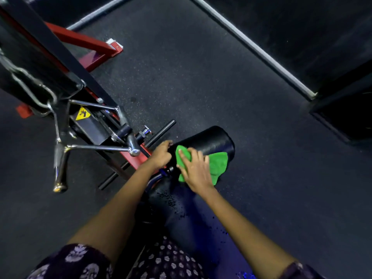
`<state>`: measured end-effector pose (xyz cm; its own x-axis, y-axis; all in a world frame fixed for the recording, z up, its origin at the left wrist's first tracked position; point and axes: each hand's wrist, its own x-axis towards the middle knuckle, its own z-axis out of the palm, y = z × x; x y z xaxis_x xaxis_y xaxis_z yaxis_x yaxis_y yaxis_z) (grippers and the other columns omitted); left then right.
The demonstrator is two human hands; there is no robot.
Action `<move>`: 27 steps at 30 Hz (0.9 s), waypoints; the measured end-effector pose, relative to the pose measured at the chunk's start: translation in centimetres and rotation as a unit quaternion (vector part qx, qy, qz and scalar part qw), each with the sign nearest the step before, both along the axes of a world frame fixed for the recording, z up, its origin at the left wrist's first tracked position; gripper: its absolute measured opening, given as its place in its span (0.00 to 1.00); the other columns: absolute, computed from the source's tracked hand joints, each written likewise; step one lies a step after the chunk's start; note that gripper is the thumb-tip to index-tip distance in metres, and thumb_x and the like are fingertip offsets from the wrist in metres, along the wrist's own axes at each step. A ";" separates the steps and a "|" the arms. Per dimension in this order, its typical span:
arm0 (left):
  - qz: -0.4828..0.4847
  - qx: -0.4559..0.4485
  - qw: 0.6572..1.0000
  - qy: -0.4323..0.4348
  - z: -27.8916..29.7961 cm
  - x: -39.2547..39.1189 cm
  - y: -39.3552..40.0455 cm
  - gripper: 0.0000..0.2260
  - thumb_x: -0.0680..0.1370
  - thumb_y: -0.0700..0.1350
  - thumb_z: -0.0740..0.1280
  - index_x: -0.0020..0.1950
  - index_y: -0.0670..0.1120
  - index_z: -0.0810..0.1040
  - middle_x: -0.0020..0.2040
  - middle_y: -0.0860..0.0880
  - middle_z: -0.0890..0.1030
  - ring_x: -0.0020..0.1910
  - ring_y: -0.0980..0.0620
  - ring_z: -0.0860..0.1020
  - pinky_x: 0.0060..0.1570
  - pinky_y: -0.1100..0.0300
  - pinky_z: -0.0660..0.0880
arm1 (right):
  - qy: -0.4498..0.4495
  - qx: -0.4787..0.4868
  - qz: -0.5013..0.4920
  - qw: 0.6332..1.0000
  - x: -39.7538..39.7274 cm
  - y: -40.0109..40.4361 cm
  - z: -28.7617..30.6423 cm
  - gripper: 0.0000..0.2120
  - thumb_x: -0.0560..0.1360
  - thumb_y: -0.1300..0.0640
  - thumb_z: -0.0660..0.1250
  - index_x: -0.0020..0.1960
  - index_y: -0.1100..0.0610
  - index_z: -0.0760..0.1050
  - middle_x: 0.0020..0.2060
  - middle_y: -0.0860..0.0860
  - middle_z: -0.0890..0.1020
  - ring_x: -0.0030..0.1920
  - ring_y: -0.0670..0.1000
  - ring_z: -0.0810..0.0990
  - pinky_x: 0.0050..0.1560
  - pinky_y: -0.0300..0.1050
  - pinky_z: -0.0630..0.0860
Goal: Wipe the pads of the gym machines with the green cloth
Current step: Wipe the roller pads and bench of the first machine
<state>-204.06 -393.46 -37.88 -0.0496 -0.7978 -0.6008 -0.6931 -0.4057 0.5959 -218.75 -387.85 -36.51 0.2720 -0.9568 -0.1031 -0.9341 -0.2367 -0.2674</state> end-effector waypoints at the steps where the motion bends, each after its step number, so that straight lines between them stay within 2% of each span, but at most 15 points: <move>1: 0.001 -0.004 1.000 -0.002 0.1 0.0 -0.4 0.21 0.75 0.26 0.56 0.68 0.33 0.66 0.67 0.34 0.70 0.68 0.40 0.69 0.65 0.62 0.62 | -0.005 -0.008 0.021 1.000 -0.4 0.8 -0.1 0.24 0.73 0.43 0.56 0.64 0.51 0.76 0.53 0.55 0.79 0.49 0.53 0.71 0.43 0.48 0.75; 2: 0.001 0.002 1.000 -0.005 0.2 -0.1 -0.7 0.18 0.77 0.29 0.58 0.68 0.33 0.67 0.66 0.34 0.70 0.67 0.40 0.69 0.64 0.62 0.62 | -0.014 -0.010 0.028 0.999 -1.2 1.1 -0.3 0.24 0.73 0.43 0.55 0.64 0.51 0.76 0.52 0.55 0.79 0.49 0.52 0.70 0.42 0.47 0.75; 3: -0.015 0.021 1.000 -0.006 0.3 -0.3 -1.0 0.18 0.79 0.37 0.62 0.69 0.35 0.67 0.66 0.34 0.69 0.68 0.40 0.68 0.65 0.62 0.61 | -0.021 -0.011 0.019 1.000 -2.2 0.9 -0.4 0.24 0.73 0.43 0.55 0.64 0.51 0.76 0.51 0.55 0.79 0.48 0.53 0.71 0.41 0.46 0.75; 5: -0.098 0.049 0.993 -0.041 0.5 -0.5 -1.0 0.33 0.74 0.55 0.70 0.73 0.41 0.64 0.67 0.37 0.65 0.69 0.41 0.65 0.70 0.56 0.61 | -0.041 -0.007 -0.061 0.997 -4.4 -0.4 -0.7 0.23 0.75 0.44 0.56 0.64 0.53 0.76 0.51 0.58 0.78 0.47 0.57 0.74 0.42 0.49 0.74; 6: -0.109 0.065 0.991 -0.050 0.6 -0.6 -0.8 0.39 0.69 0.59 0.73 0.73 0.45 0.62 0.69 0.38 0.63 0.70 0.41 0.64 0.71 0.53 0.61 | -0.057 -0.005 -0.124 0.991 -5.4 -1.5 -0.7 0.22 0.76 0.45 0.57 0.65 0.54 0.76 0.53 0.60 0.77 0.49 0.60 0.75 0.45 0.51 0.73; 9: -0.072 0.068 0.995 -0.013 0.5 -0.8 -0.4 0.44 0.63 0.59 0.78 0.72 0.47 0.60 0.72 0.41 0.62 0.71 0.43 0.63 0.70 0.50 0.62 | -0.057 0.060 -0.271 0.959 -7.2 -5.5 -0.1 0.21 0.79 0.48 0.59 0.70 0.54 0.70 0.62 0.59 0.70 0.61 0.59 0.68 0.58 0.54 0.65; 11: -0.056 0.066 0.996 0.003 0.7 -1.4 -0.2 0.46 0.62 0.56 0.79 0.72 0.44 0.59 0.72 0.42 0.65 0.70 0.44 0.65 0.69 0.50 0.64 | -0.017 0.075 -0.311 0.947 -6.9 -7.3 0.2 0.21 0.80 0.47 0.57 0.70 0.52 0.69 0.64 0.56 0.68 0.64 0.58 0.65 0.62 0.56 0.62; 13: -0.060 0.047 0.996 -0.045 0.9 -1.9 0.2 0.48 0.62 0.58 0.79 0.73 0.43 0.58 0.72 0.42 0.64 0.71 0.44 0.64 0.71 0.49 0.60 | 0.011 0.096 -0.312 0.945 -5.3 -8.0 0.5 0.19 0.80 0.47 0.56 0.69 0.51 0.70 0.65 0.55 0.67 0.65 0.58 0.63 0.63 0.59 0.60; 17: -0.129 0.010 0.976 -0.174 1.6 -3.9 2.2 0.55 0.64 0.62 0.75 0.76 0.38 0.46 0.77 0.42 0.52 0.76 0.48 0.50 0.73 0.49 0.42 | 0.053 0.076 -0.163 0.982 -1.3 -5.8 0.8 0.19 0.80 0.47 0.56 0.67 0.51 0.70 0.65 0.54 0.68 0.64 0.57 0.64 0.62 0.59 0.61; 20: -0.155 -0.034 0.956 -0.247 2.2 -5.1 4.2 0.52 0.70 0.62 0.70 0.76 0.37 0.41 0.78 0.42 0.46 0.77 0.47 0.45 0.73 0.49 0.39 | 0.015 0.054 -0.044 0.997 -0.7 -3.6 1.1 0.20 0.79 0.46 0.58 0.68 0.51 0.71 0.65 0.55 0.71 0.62 0.58 0.68 0.60 0.59 0.62; 22: -0.158 -0.056 0.949 -0.268 2.5 -5.7 5.6 0.51 0.71 0.62 0.67 0.76 0.37 0.38 0.78 0.41 0.43 0.77 0.45 0.43 0.72 0.49 0.37 | 0.001 0.034 -0.029 0.999 -2.8 -3.9 0.7 0.20 0.78 0.46 0.59 0.66 0.51 0.74 0.63 0.56 0.73 0.60 0.60 0.71 0.57 0.59 0.64; 24: -0.162 -0.074 0.943 -0.281 2.5 -6.4 6.5 0.50 0.73 0.61 0.66 0.75 0.36 0.36 0.77 0.40 0.41 0.76 0.43 0.40 0.69 0.49 0.32 | 0.016 0.051 -0.111 0.992 -5.6 -5.7 0.1 0.20 0.79 0.46 0.58 0.68 0.51 0.72 0.64 0.56 0.70 0.62 0.59 0.68 0.59 0.59 0.64; 26: -0.161 -0.083 0.939 -0.293 2.5 -6.9 7.0 0.49 0.74 0.60 0.66 0.74 0.35 0.35 0.77 0.38 0.41 0.76 0.41 0.40 0.66 0.48 0.30 | -0.009 0.084 -0.239 0.967 -7.3 -7.9 0.2 0.20 0.80 0.47 0.58 0.69 0.51 0.70 0.65 0.56 0.68 0.63 0.59 0.65 0.62 0.59 0.63; 27: -0.161 -0.086 0.936 -0.302 2.6 -7.0 7.0 0.49 0.74 0.60 0.66 0.74 0.35 0.35 0.77 0.38 0.41 0.76 0.41 0.41 0.66 0.47 0.30 | -0.020 0.091 -0.270 0.958 -7.3 -8.7 0.2 0.20 0.80 0.47 0.58 0.69 0.51 0.70 0.65 0.56 0.68 0.63 0.59 0.65 0.62 0.59 0.63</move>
